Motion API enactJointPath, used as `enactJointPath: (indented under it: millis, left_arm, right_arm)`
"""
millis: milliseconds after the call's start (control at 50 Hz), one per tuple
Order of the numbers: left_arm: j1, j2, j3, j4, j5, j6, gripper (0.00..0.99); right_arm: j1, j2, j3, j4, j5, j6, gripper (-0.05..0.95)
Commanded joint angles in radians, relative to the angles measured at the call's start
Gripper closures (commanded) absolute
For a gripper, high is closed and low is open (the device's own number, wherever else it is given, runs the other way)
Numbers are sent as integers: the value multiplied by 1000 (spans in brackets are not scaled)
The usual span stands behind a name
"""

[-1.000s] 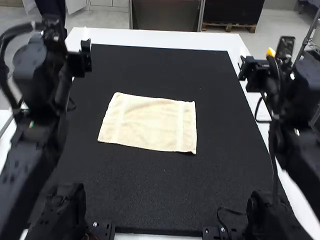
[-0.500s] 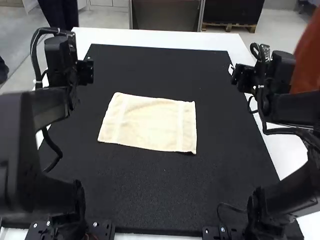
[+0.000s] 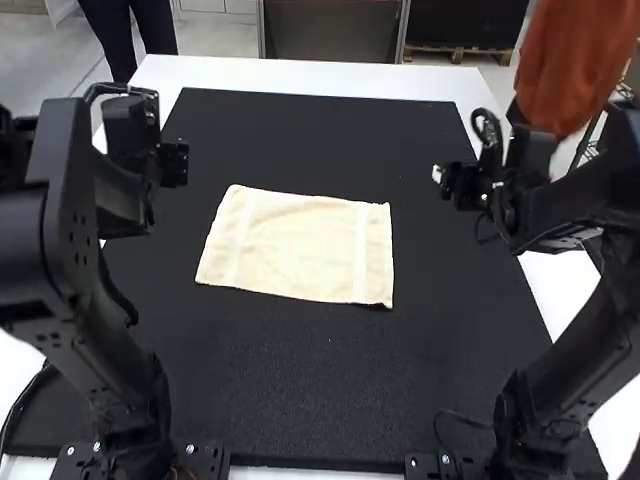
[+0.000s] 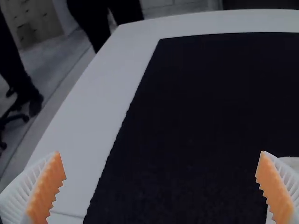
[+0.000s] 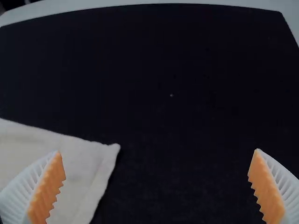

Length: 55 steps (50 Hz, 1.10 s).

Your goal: Fold the towel.

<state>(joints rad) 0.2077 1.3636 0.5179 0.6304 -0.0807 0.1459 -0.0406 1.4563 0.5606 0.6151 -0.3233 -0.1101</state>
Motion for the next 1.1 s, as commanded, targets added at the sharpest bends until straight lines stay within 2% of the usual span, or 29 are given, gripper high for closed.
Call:
enactJointPath:
  millis: [0,180,300,440,620,820,1000,1080]
  left_arm:
    - [-51,51,-6,38,-56,20,39]
    - [-113,166,18,55,-71,20,39]
    - [-116,239,57,41,-60,-11,38]
    - [-116,293,93,8,-25,-12,38]
    - [-113,335,195,-130,15,-55,39]
    - [-113,353,297,-288,18,-57,46]
    - [-108,396,396,-428,87,-65,61]
    - [-108,414,427,-456,94,-71,61]
  right_arm:
    - [54,26,44,18,70,-45,-10]
    - [116,78,70,18,78,-45,-7]
    - [131,111,90,21,78,-43,-7]
    - [140,148,113,18,73,-45,-5]
    - [156,191,122,20,78,-45,-5]
    - [180,211,130,35,132,-46,-5]
    - [200,254,160,34,138,-43,-5]
    - [205,274,171,34,138,-40,-3]
